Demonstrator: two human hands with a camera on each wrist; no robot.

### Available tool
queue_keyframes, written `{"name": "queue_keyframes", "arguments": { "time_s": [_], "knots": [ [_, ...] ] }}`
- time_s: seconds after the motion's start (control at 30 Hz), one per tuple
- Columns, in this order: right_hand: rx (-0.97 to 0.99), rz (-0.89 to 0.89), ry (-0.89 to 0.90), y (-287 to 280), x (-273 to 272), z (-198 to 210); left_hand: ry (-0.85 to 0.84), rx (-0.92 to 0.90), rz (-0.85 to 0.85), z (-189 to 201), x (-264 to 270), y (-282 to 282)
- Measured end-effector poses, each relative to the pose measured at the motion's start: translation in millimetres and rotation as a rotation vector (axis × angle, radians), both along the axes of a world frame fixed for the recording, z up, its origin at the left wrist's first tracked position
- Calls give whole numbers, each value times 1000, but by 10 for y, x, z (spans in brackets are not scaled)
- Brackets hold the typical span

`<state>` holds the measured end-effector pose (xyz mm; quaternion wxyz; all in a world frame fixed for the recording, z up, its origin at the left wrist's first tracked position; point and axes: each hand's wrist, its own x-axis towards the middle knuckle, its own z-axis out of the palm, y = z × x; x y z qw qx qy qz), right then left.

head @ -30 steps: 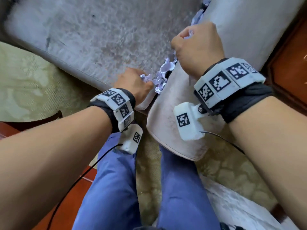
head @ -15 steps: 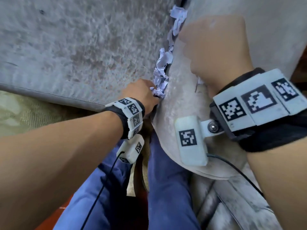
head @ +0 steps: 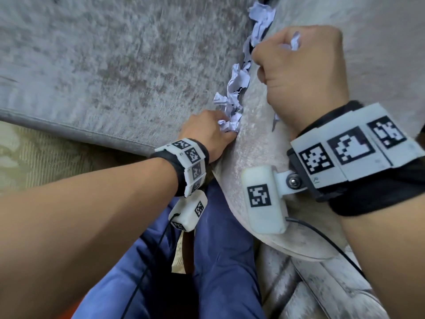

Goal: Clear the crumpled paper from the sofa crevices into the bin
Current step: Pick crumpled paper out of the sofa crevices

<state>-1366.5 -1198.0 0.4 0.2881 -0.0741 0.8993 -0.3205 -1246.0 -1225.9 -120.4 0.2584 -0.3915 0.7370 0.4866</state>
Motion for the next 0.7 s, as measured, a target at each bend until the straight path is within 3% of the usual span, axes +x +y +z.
{"name": "queue_keyframes", "arguments": {
  "time_s": [0.17, 0.3, 0.5, 0.63, 0.7],
  "knots": [
    [65, 10, -17, -74, 74, -135, 16, 27, 44, 120, 98, -77],
    [334, 199, -29, -103, 134, -292, 36, -46, 117, 300, 232, -320],
    [328, -3, -141, -163, 308, -483, 102, -98, 186, 504, 410, -646],
    [429, 207, -158, -220, 366, -540, 178, -100, 290, 517, 497, -785],
    [442, 212, -227, -247, 408, -543, 186, -104, 360, 506, 520, -815]
  ]
}}
